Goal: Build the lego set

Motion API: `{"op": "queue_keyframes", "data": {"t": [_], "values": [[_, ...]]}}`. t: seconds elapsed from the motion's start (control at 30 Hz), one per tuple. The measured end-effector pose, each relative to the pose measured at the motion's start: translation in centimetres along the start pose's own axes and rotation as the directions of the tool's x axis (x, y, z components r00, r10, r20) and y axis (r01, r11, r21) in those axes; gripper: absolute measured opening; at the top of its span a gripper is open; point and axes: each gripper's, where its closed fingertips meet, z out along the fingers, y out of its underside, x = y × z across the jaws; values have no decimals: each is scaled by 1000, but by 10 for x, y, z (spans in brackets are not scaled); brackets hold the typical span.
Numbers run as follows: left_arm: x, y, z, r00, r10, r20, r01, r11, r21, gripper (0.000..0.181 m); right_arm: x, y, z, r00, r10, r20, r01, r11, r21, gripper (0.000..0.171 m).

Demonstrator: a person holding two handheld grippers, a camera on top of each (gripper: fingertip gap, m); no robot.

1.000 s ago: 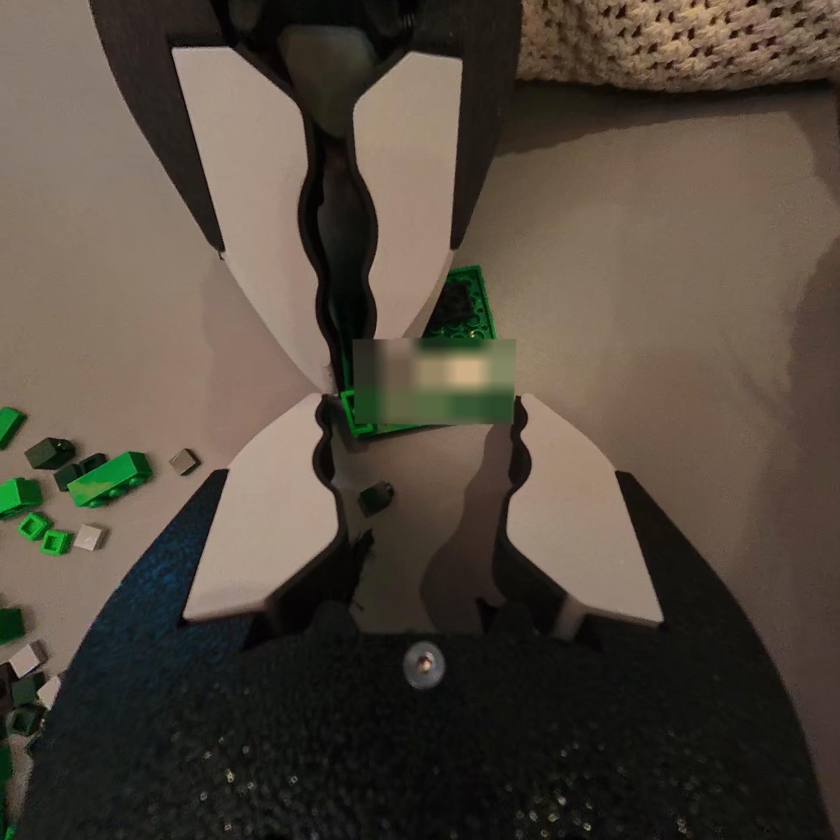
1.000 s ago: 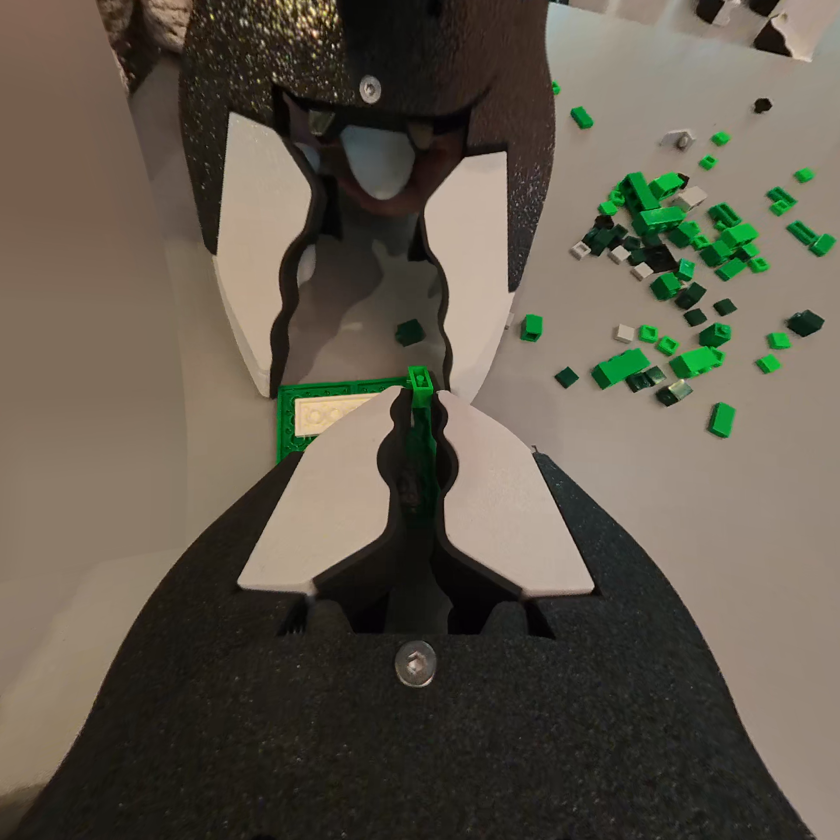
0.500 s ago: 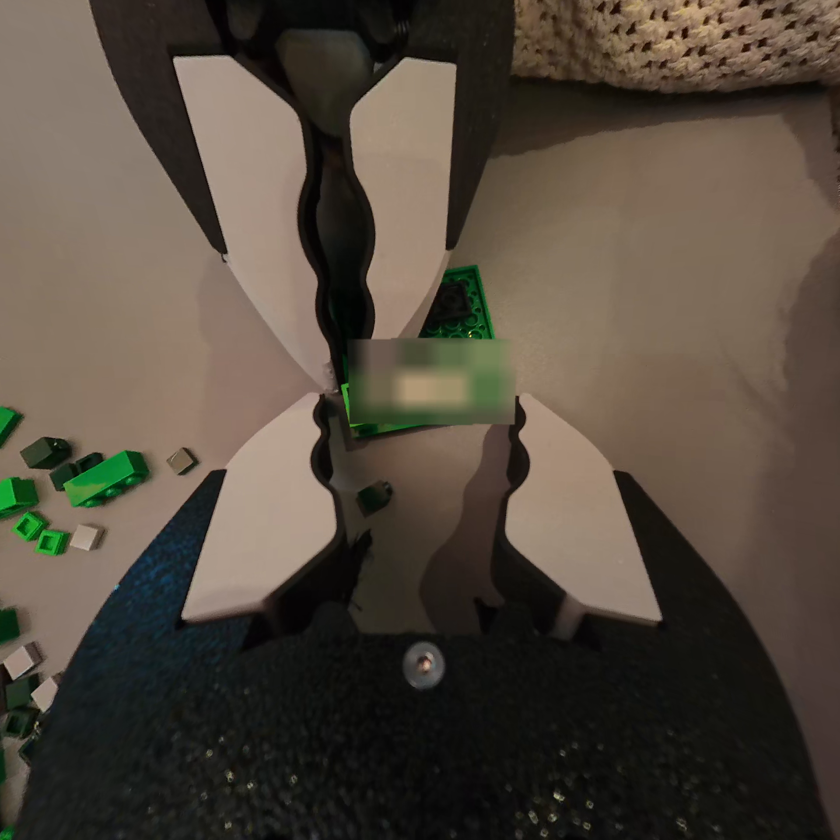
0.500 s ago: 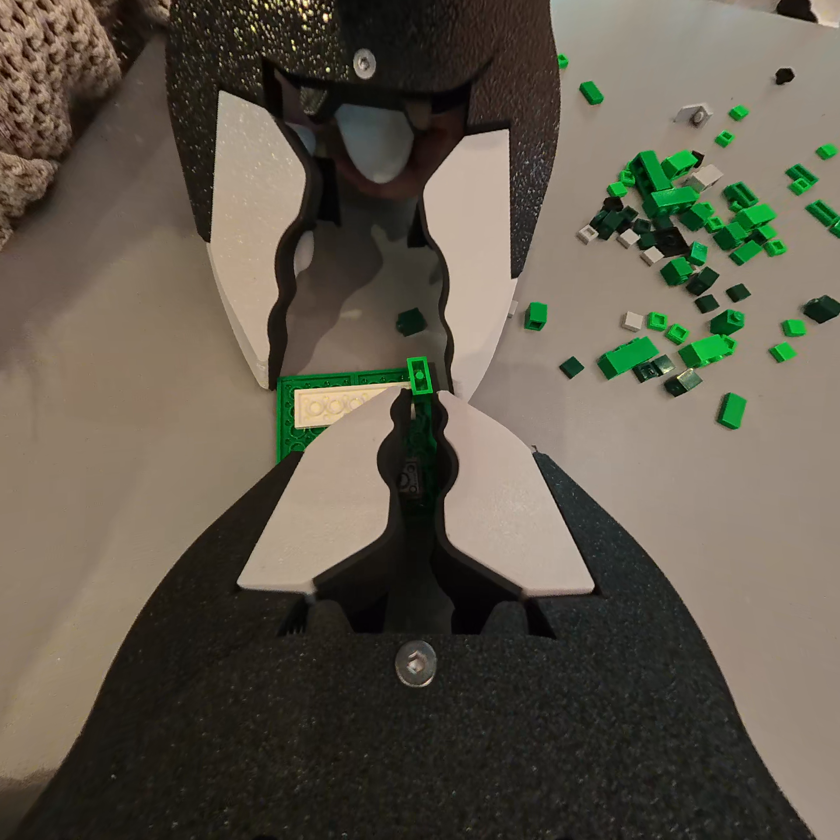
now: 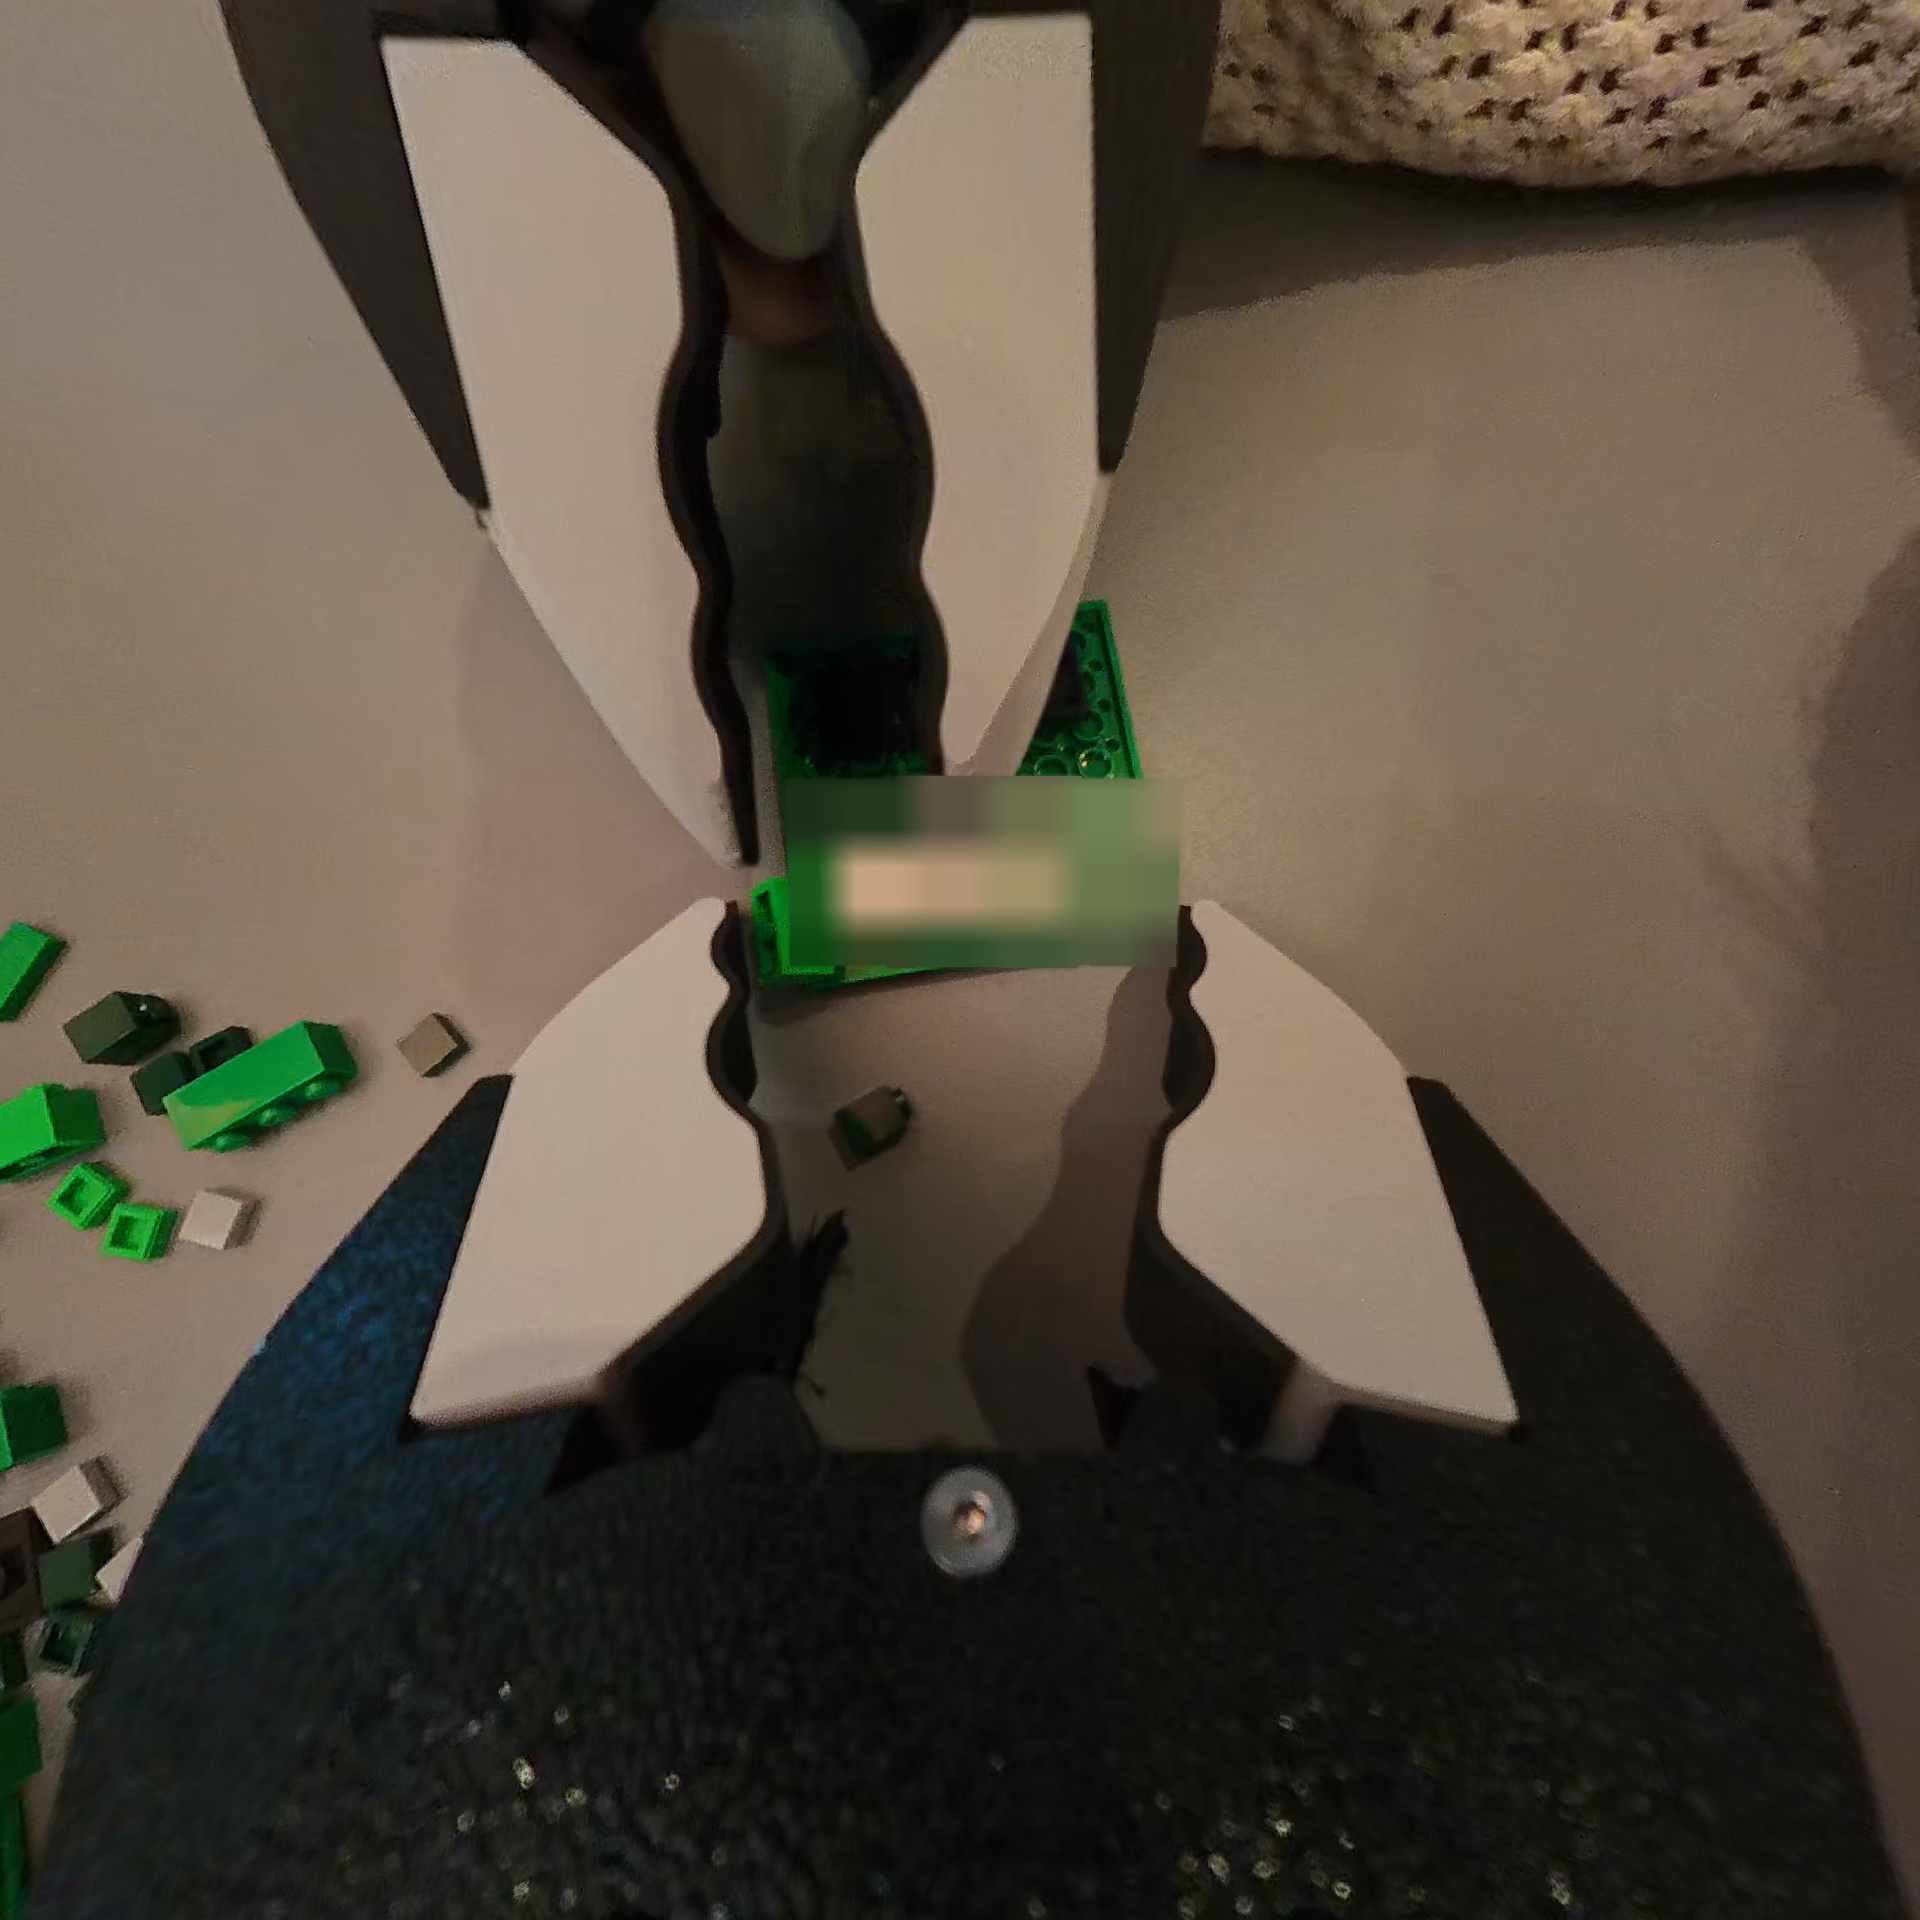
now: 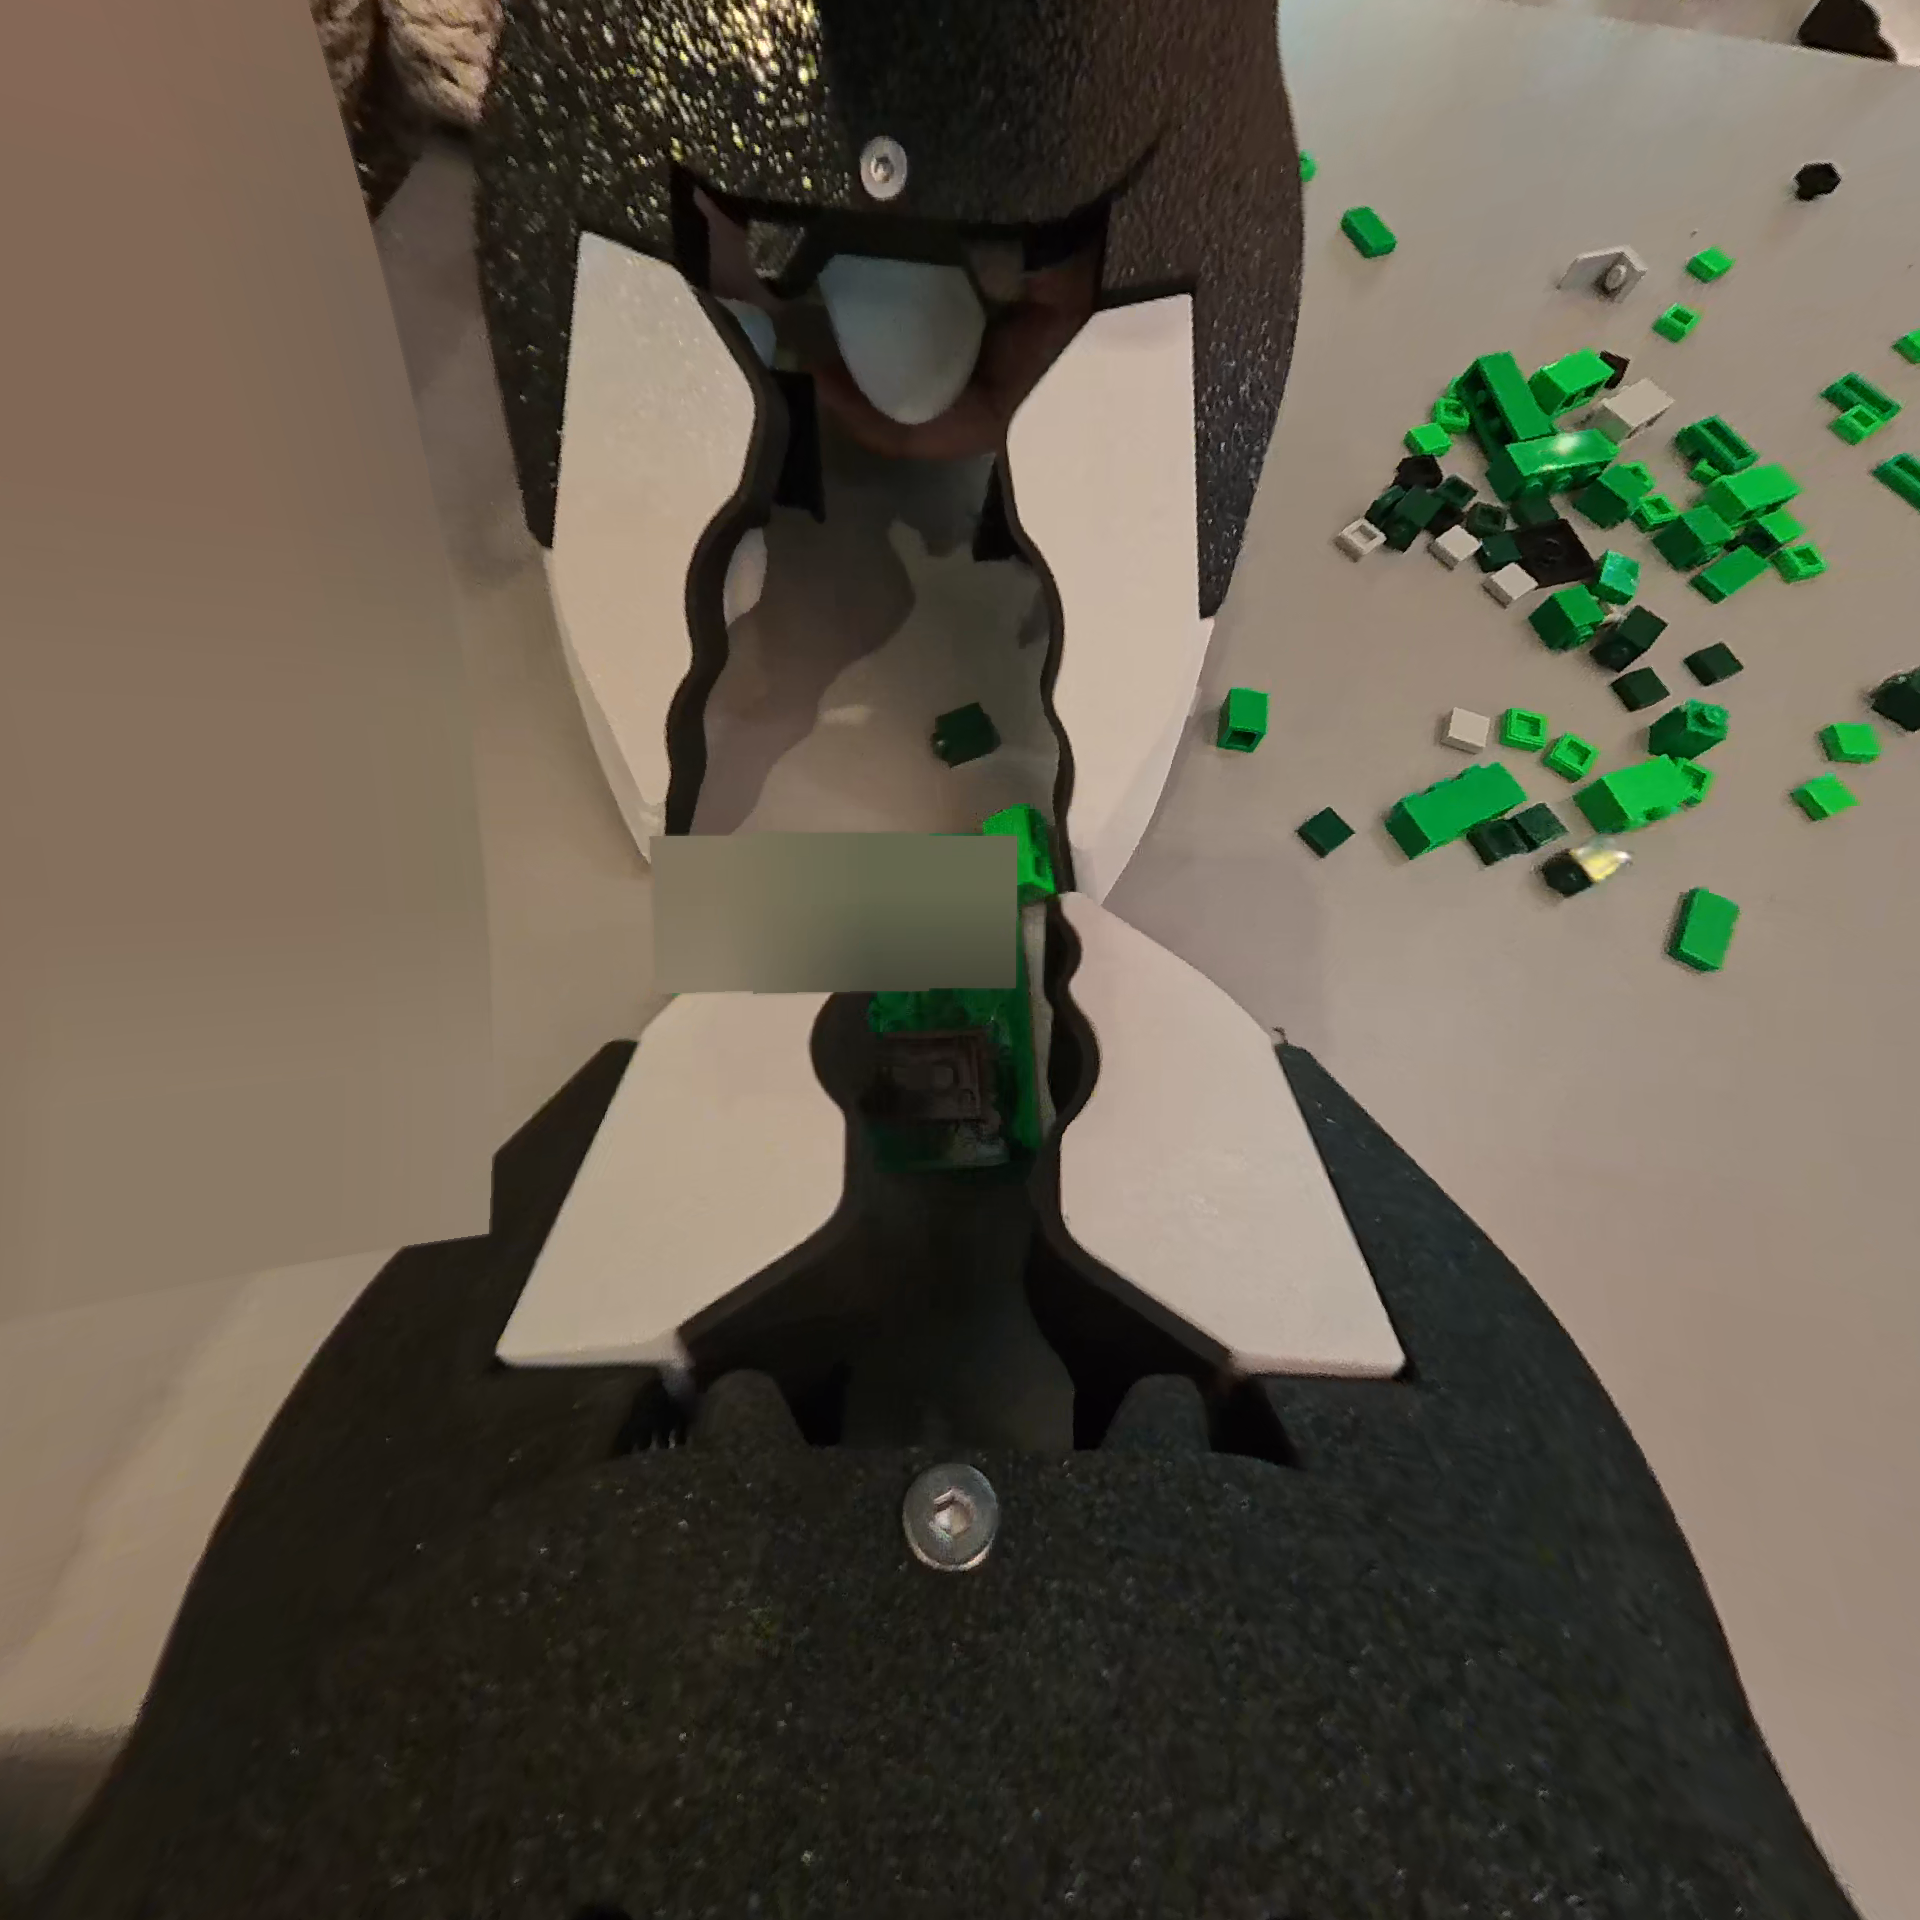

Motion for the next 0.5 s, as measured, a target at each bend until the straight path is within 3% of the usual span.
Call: {"op": "queue_keyframes", "data": {"t": [0.17,0.3,0.5], "values": [[0,0,0,1000,7,-8,-7,1000,7,74,-9,2,-12,999,42,23,-43,998,38,51],[0,-1,0,1000,9,-9,-9,1000,8,73,-15,12,-15,999,47,-23,-48,998,-32,77],[0,-1,0,1000,17,-9,-17,1000,8,72,-15,18,-4,1000,13,-25,-16,994,-105,79]]}}
